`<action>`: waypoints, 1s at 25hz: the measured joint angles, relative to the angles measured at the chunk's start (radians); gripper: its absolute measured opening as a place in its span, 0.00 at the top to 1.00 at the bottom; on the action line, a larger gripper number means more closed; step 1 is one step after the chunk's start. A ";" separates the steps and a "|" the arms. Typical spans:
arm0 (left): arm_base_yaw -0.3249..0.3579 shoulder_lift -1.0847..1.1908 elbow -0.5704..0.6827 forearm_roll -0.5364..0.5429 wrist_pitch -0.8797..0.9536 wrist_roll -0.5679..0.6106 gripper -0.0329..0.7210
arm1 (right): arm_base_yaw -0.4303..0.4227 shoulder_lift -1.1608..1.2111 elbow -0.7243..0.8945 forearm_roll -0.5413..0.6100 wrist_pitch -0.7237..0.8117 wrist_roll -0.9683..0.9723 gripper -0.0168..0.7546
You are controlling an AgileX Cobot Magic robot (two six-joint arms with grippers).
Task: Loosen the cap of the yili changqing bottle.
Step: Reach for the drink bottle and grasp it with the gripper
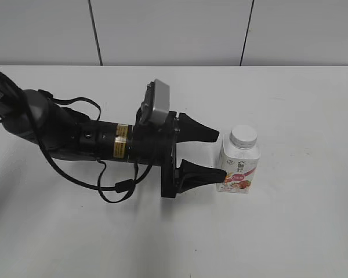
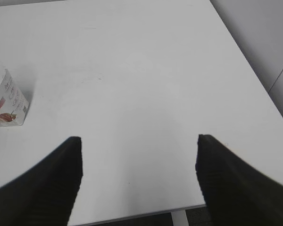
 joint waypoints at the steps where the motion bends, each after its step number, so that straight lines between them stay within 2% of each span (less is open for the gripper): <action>1: -0.005 0.003 -0.003 -0.001 0.007 -0.001 0.18 | 0.000 0.000 0.000 0.000 0.000 0.000 0.22; 20: -0.044 0.118 -0.095 -0.035 0.112 -0.026 0.18 | 0.000 0.000 0.000 0.000 0.000 0.000 0.22; 25: -0.047 0.155 -0.156 -0.031 0.114 -0.057 0.18 | 0.000 0.000 0.000 0.000 0.000 0.000 0.22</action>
